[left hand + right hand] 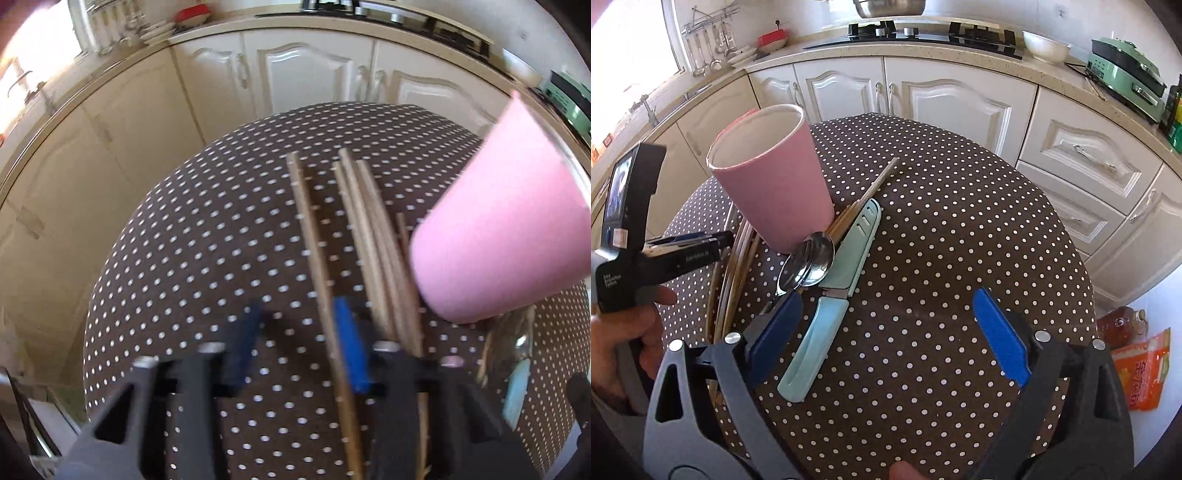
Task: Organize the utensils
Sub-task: 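Lower the left tool onto the wooden chopsticks and grasp one chopstick, then grasp the light blue knife with the right tool while the left tool holds the chopstick, then lift the chopstick and knife and lower both into the pink cup, then open both tools to release the chopstick and knife in the cup, then withdraw both tools from the cup toward the remaining chopsticks, then grasp one chopstick with the right tool while the left tool grasps another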
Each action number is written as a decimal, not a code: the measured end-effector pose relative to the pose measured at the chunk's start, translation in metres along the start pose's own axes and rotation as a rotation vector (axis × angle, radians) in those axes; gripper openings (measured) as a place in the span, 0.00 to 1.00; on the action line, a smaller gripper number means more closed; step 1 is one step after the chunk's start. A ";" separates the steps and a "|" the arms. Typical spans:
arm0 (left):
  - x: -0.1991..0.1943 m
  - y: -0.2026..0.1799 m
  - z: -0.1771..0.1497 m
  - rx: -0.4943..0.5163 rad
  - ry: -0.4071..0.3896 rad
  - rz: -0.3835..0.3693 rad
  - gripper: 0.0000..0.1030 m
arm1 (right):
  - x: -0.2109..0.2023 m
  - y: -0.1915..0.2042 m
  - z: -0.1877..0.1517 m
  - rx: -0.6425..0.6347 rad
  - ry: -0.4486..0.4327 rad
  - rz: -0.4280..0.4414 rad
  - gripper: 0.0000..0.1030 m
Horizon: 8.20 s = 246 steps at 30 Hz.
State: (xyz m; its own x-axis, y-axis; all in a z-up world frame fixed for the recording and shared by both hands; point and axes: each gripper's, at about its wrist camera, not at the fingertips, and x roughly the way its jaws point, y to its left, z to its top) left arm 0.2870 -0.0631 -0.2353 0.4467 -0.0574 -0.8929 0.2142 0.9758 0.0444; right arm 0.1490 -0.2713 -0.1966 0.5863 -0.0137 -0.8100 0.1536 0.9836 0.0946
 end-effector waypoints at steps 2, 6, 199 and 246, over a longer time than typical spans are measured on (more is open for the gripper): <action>0.000 -0.003 0.001 0.010 -0.002 -0.006 0.06 | 0.001 0.002 -0.001 -0.005 0.017 0.006 0.88; -0.002 0.006 -0.006 0.000 -0.009 -0.052 0.05 | 0.009 0.006 -0.005 -0.008 0.065 0.027 0.79; 0.012 0.020 0.003 -0.021 -0.072 -0.037 0.95 | 0.021 0.062 0.014 -0.075 0.128 0.287 0.52; -0.003 0.015 -0.011 0.076 -0.063 -0.177 0.34 | 0.052 0.055 0.034 -0.139 0.270 0.335 0.13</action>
State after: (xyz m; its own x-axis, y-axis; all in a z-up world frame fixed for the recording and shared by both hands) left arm 0.2794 -0.0457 -0.2374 0.4491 -0.2419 -0.8601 0.3582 0.9307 -0.0748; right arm 0.2149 -0.2244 -0.2139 0.3539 0.3392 -0.8716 -0.1283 0.9407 0.3140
